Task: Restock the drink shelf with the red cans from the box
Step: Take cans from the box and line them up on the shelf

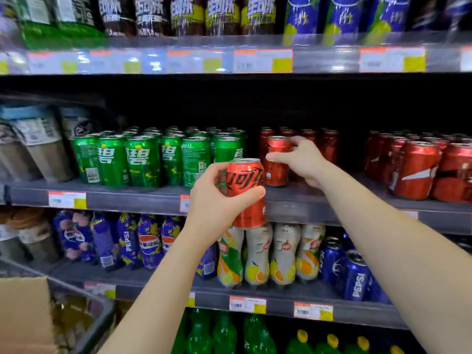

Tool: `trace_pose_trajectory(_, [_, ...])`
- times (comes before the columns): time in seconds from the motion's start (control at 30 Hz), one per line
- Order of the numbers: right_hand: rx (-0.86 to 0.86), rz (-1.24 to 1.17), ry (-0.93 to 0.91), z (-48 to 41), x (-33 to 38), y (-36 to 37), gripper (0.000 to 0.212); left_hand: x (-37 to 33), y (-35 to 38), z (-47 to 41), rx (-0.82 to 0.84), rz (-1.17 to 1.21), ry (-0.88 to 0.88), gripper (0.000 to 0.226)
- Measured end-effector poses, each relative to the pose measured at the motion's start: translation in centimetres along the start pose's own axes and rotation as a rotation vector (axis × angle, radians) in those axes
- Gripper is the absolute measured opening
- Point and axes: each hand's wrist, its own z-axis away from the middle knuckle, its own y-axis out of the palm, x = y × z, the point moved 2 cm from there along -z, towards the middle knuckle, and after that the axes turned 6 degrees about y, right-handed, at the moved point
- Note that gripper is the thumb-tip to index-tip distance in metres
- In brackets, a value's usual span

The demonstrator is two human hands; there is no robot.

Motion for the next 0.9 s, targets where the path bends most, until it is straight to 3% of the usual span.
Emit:
trace_pose_trajectory(0.13, [0.052,0.073,0.082,-1.6,0.1,0.5,0.072,0.5,-0.4,-0.6,-0.037,0.016,0.006,0.057])
trace_pose_trajectory(0.23, [-0.006,0.133,0.080,-6.0,-2.1,0.7,0.120,0.6,-0.6,-0.8,-0.028,0.003,0.019,0.057])
trace_pose_trajectory(0.27, [-0.030,0.161,0.086,-7.5,-2.9,0.9,0.127,0.6,-0.7,-0.8,-0.024,0.003,0.023,0.058])
trace_pose_trajectory(0.5, [-0.209,0.312,0.138,-5.9,-0.4,2.5,0.084,0.7,-0.6,-0.9,-0.017,0.006,0.054,0.058])
trace_pose_trajectory(0.9, [-0.220,0.352,0.135,-6.5,-0.5,2.8,0.078,0.6,0.0,-0.5,-0.003,-0.013,0.100,0.055])
